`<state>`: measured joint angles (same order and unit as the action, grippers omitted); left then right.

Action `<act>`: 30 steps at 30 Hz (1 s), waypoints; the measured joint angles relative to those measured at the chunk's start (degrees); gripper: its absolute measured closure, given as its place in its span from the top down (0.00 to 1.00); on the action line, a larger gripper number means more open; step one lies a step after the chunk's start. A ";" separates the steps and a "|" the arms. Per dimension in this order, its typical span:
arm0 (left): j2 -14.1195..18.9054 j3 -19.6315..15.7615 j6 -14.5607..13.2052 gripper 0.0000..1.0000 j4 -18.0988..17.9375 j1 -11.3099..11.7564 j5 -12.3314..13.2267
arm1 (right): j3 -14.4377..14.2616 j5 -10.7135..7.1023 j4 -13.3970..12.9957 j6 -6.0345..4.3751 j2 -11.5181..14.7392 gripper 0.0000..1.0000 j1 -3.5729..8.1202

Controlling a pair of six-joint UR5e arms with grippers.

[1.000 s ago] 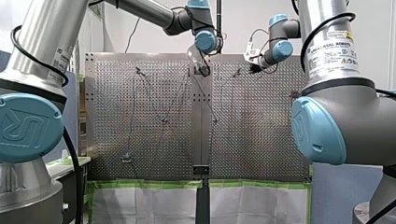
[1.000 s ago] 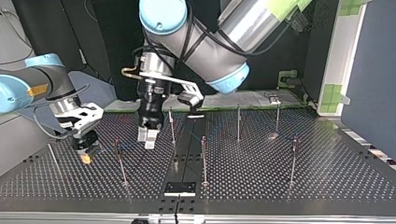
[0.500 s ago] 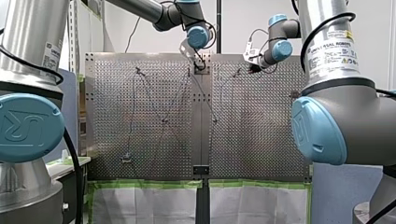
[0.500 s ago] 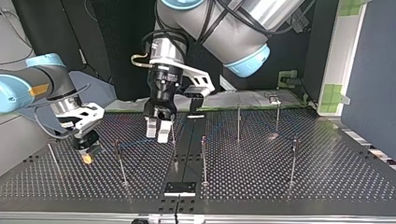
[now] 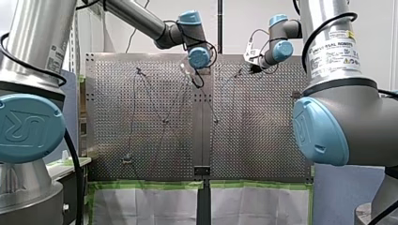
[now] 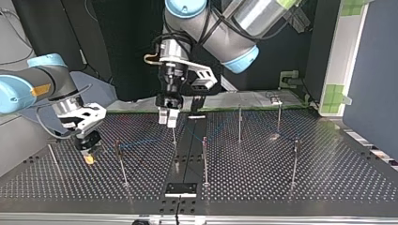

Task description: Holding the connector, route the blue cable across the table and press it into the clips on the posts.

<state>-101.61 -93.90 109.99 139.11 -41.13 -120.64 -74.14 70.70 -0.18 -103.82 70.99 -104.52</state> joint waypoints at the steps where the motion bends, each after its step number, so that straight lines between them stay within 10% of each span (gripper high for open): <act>1: -0.44 -0.44 -0.01 1.00 -0.45 -0.16 0.31 | 0.00 0.02 0.00 0.03 0.00 0.00 -0.01; 30: -13.49 -15.05 13.01 1.00 -15.08 -11.67 -6.60 | 0.00 0.49 0.00 0.76 -0.51 0.00 -0.03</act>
<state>-115.09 -108.95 123.01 124.03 -52.80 -127.24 -74.15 71.20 -0.18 -103.06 70.47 -104.55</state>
